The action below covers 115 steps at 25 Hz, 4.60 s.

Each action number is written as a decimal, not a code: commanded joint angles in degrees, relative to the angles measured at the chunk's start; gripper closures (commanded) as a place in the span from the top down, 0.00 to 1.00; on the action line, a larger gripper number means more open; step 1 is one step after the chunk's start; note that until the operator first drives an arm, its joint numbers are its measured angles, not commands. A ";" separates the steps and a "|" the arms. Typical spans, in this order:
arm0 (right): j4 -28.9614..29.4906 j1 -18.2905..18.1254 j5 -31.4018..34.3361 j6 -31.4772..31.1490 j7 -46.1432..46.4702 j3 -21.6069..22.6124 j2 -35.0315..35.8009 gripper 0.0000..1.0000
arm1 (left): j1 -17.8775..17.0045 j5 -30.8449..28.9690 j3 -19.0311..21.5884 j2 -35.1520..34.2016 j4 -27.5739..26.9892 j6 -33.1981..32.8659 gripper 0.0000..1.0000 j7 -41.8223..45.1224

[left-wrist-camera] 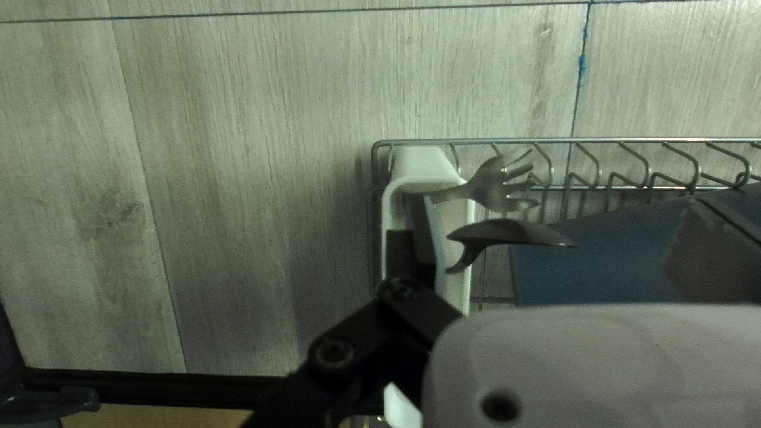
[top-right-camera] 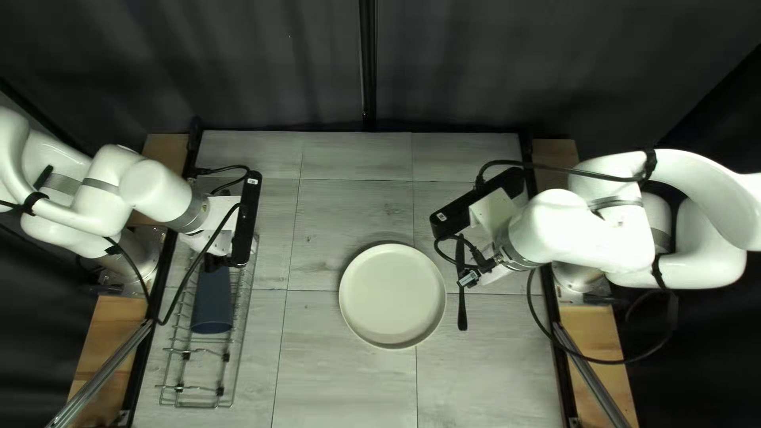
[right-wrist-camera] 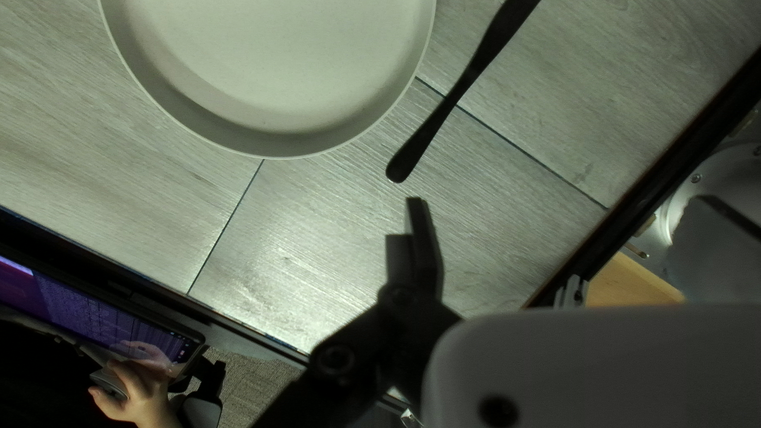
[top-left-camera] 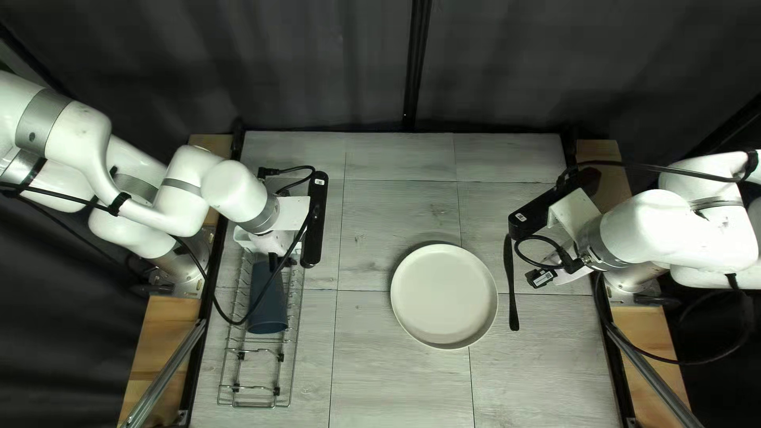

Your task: Pick up and place plate onto table. Place down one fork to the left of the plate. Place spoon and knife to the right of the plate. Place cup above the knife and spoon

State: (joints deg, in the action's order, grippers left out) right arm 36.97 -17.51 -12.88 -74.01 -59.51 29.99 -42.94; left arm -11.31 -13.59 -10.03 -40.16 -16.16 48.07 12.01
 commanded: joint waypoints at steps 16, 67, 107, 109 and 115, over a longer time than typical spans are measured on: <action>0.00 0.00 0.00 0.00 0.00 0.00 0.00 1.00 | -0.39 1.19 4.19 -6.62 -8.57 15.16 0.00 1.83; 0.00 0.00 0.00 0.00 0.00 0.00 0.00 1.00 | -3.21 -1.95 3.88 39.69 -27.02 -46.75 0.00 -24.38; 0.00 0.00 0.00 0.00 0.00 0.00 0.00 1.00 | 22.23 12.97 30.89 40.47 -29.81 -31.65 1.00 -43.47; 0.00 0.00 0.00 0.00 0.00 0.00 0.00 1.00 | 22.28 15.05 30.24 36.85 -29.37 -27.51 1.00 -43.34; 0.00 0.00 0.00 0.00 0.00 0.00 0.00 1.00 | 23.37 18.55 26.38 22.70 -30.22 -7.77 1.00 -42.02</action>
State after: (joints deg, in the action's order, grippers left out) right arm 36.97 -17.51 -12.88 -74.01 -59.51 29.99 -42.94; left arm 11.34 3.19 18.60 -9.46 -46.05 30.12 -30.93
